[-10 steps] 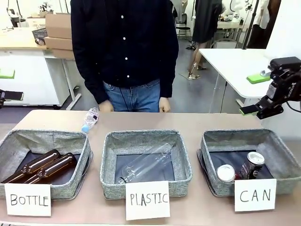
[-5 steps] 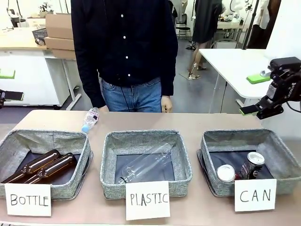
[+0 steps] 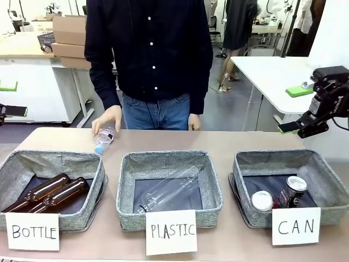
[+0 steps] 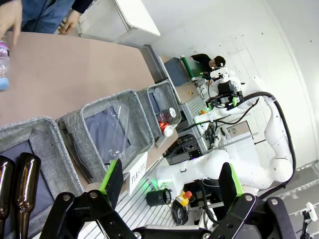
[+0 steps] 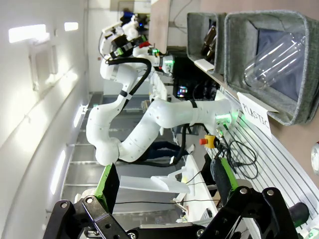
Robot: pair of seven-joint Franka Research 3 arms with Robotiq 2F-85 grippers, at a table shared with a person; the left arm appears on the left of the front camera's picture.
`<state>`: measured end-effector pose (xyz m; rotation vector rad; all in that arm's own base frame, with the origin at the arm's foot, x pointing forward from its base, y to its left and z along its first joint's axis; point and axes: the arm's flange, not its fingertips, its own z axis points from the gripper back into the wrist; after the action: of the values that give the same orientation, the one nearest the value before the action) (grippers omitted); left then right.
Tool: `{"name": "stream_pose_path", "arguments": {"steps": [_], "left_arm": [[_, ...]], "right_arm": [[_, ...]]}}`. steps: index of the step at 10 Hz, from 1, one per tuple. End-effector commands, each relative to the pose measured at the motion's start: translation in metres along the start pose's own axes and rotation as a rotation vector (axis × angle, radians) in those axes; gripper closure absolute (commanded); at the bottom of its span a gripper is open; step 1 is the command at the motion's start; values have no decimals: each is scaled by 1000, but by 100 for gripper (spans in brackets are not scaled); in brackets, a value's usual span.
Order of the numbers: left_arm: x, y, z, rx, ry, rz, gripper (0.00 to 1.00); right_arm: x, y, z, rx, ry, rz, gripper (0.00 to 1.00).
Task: Sort the can waste into the basket.
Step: Pick up the can waste from the table and place it in the right Fabric basket.
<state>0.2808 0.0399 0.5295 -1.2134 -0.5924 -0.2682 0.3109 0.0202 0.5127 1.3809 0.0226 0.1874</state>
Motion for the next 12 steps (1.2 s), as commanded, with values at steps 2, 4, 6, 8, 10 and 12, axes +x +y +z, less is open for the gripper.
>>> {"name": "stream_pose_path", "arguments": {"steps": [2,4,6,8,10,12], "left_arm": [[-2,-1,-3,-1,-11,-3,0],[-2,-1,-3,-1,-11,-3,0],[-2,-1,-3,-1,-11,-3,0],[-2,-1,-3,-1,-11,-3,0],[-2,-1,-3,-1,-11,-3,0],[-2,-1,-3,-1,-11,-3,0]], "right_arm": [[2,1,4,-6,12,17,0],[2,1,4,-6,12,17,0],[2,1,4,-6,12,17,0],[2,1,4,-6,12,17,0],[2,1,4,-6,12,17,0],[2,1,4,-6,12,17,0]]}}
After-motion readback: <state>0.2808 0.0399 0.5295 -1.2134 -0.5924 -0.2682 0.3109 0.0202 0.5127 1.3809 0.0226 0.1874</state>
